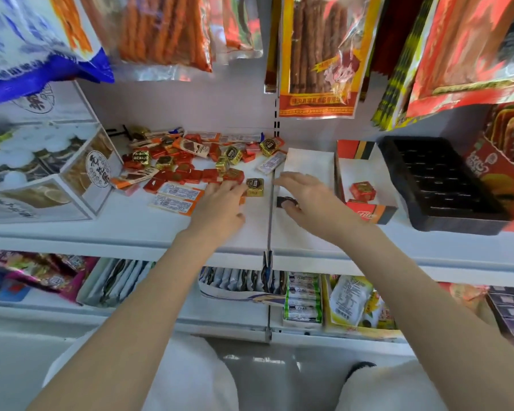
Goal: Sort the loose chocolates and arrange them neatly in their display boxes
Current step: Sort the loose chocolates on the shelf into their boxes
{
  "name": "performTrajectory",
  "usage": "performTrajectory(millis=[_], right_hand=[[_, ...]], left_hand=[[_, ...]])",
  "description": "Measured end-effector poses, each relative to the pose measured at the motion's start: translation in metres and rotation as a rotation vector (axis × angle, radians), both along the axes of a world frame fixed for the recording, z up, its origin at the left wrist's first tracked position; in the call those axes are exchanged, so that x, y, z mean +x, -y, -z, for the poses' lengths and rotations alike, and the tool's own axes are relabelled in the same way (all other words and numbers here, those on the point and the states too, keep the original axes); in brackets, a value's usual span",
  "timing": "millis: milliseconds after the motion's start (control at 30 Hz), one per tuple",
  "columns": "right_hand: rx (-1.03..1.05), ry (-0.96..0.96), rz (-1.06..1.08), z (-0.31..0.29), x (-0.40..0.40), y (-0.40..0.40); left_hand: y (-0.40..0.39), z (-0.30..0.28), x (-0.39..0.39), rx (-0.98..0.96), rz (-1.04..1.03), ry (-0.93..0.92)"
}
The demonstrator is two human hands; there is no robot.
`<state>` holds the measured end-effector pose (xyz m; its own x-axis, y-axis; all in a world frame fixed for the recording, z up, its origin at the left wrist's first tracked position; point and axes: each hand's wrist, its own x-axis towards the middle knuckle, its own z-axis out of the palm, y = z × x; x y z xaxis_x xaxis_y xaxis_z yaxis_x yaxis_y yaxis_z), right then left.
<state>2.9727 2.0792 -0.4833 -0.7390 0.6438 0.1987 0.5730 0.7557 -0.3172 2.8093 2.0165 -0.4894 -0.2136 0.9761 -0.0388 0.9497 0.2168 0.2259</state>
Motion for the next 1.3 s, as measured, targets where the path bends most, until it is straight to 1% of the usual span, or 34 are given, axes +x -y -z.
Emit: performTrajectory(millis=[67, 167, 267, 300, 400, 433, 533, 667, 733, 767, 933, 1000, 1067, 1133, 1200, 1300], right_hand=[[0.01, 0.043, -0.01, 0.007, -0.021, -0.003], [0.031, 0.107, -0.014, 0.013, -0.047, -0.013], [0.047, 0.241, 0.013, 0.017, -0.07, -0.027], [0.045, 0.25, 0.03, 0.018, -0.076, -0.031], [-0.056, 0.18, 0.032, 0.016, -0.091, -0.037], [-0.072, 0.186, 0.014, 0.015, -0.096, -0.039], [-0.073, 0.233, -0.022, 0.012, -0.107, -0.041], [-0.03, 0.227, -0.017, 0.012, -0.109, -0.034], [-0.027, 0.213, -0.009, 0.009, -0.102, -0.029], [-0.022, 0.173, 0.013, 0.006, -0.095, -0.027], [0.024, -0.117, 0.171, -0.02, -0.032, -0.016], [0.059, -0.185, 0.268, -0.027, 0.002, -0.015], [0.076, -0.158, 0.439, -0.029, 0.036, -0.021], [0.044, -0.084, 0.578, -0.027, 0.063, -0.028], [-0.004, -0.024, 0.582, -0.02, 0.079, -0.03], [-0.038, -0.041, 0.463, -0.013, 0.089, -0.031]], left_hand=[[0.009, 0.002, -0.014, 0.032, 0.046, 0.06], [0.02, 0.003, -0.033, 0.069, 0.088, 0.196], [0.025, 0.005, -0.043, 0.078, 0.046, 0.258], [0.025, 0.004, -0.045, 0.074, 0.012, 0.276], [0.023, 0.002, -0.051, 0.023, 0.002, 0.291], [0.021, 0.001, -0.052, 0.006, 0.015, 0.29], [0.019, 0.0, -0.054, -0.041, 0.045, 0.286], [0.018, -0.002, -0.054, -0.019, 0.047, 0.281], [0.019, -0.003, -0.054, -0.012, 0.048, 0.271], [0.02, -0.003, -0.053, -0.005, 0.052, 0.267], [0.02, -0.005, -0.045, 0.08, 0.04, 0.25], [0.016, -0.009, -0.033, 0.145, 0.044, 0.3], [0.011, -0.014, -0.016, 0.196, 0.07, 0.347], [0.005, -0.018, 0.003, 0.225, 0.112, 0.349], [-0.001, -0.021, 0.021, 0.253, 0.144, 0.359], [-0.012, -0.022, 0.042, 0.28, 0.16, 0.396]])
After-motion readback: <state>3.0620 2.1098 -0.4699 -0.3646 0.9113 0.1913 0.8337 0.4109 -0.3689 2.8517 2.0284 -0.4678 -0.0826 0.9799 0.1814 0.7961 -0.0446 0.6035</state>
